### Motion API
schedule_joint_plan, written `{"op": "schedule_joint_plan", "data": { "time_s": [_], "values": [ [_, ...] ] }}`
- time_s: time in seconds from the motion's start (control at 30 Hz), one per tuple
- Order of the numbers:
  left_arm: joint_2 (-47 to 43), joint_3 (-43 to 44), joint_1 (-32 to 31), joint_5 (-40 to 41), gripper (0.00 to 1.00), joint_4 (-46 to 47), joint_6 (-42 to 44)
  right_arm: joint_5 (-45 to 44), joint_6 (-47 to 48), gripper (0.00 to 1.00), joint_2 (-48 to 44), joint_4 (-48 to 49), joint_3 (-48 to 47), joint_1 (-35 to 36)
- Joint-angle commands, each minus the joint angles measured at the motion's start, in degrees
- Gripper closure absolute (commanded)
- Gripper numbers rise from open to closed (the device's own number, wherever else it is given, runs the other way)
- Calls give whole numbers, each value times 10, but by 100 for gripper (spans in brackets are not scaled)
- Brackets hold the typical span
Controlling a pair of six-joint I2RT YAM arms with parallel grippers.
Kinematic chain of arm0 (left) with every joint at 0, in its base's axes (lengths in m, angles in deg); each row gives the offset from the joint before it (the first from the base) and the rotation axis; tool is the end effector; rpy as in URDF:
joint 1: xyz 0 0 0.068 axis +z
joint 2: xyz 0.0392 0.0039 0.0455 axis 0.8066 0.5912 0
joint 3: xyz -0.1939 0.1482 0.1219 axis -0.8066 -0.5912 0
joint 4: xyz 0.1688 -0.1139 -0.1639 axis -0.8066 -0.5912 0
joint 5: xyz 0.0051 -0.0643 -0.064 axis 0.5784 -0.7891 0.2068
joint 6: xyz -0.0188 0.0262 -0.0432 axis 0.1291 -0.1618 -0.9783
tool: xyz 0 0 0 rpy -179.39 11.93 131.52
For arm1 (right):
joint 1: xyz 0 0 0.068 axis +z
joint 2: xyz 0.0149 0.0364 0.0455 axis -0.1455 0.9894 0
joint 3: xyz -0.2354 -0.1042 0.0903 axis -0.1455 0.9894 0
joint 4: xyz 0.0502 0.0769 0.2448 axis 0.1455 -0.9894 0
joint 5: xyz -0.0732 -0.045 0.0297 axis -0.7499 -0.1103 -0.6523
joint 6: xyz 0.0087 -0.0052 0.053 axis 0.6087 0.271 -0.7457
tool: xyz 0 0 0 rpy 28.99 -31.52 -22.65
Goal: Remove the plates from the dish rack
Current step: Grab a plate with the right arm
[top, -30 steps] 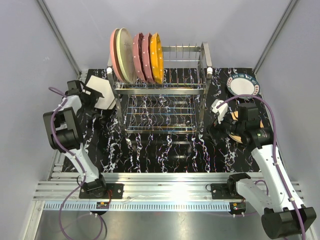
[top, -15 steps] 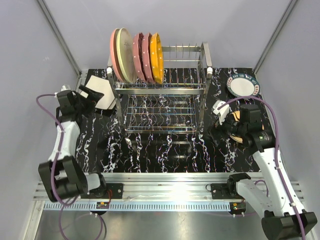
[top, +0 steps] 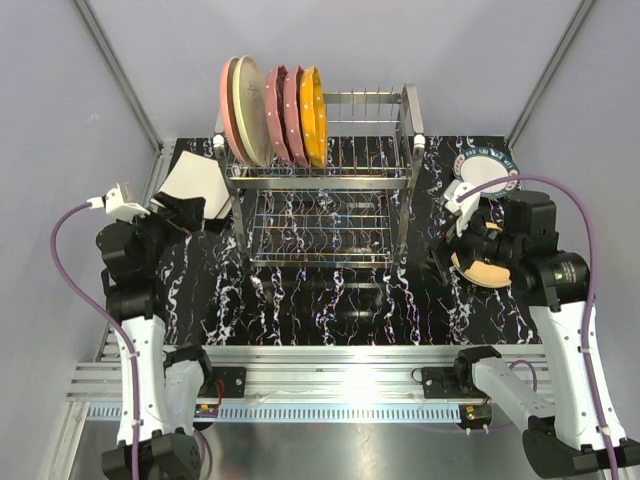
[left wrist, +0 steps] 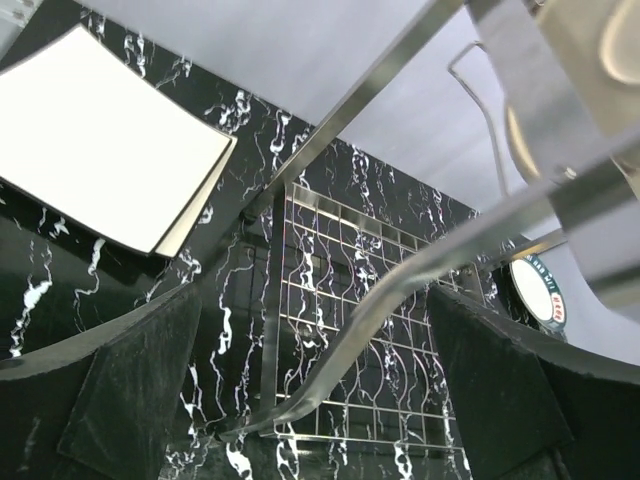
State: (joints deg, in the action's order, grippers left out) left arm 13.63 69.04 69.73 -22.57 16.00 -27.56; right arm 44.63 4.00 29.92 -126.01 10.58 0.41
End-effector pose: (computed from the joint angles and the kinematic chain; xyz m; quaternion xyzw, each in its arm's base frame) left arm 0.1682 0.0343 0.3395 -0.1862 0.7204 -0.2366 0.6248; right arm 0.1346 0.0410 0.4016 -0.4125 0.7560 0.1755 0.4770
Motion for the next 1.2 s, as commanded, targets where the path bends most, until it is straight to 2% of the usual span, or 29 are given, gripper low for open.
{"op": "schedule_joint_plan", "data": {
  "time_s": [0.0,0.13,0.3,0.43,0.7,0.8,0.97,1.17],
  "values": [
    [-34,-21,-3,-7,1,12,37,57,-35,0,24,-26,-62,-3],
    [-69,-42,-18,-11,1,16,62,82,-99,0,62,-16,-120,-3],
    [-120,-58,-44,32,1,2,115,142,-105,0,140,-53,-226,-3],
    [-145,-59,-72,55,1,-18,152,144,-110,0,173,-60,-290,-3],
    [-159,-61,-92,66,1,-23,170,132,-143,0,242,-85,-445,11],
    [-163,-64,-93,66,1,-23,170,110,-164,0,263,-80,-488,35],
    [-177,-69,-93,67,1,-22,171,21,-194,3,321,-44,-538,147],
    [-195,-80,-93,66,1,-15,170,-3,-299,11,413,55,-608,182]
  ]
}}
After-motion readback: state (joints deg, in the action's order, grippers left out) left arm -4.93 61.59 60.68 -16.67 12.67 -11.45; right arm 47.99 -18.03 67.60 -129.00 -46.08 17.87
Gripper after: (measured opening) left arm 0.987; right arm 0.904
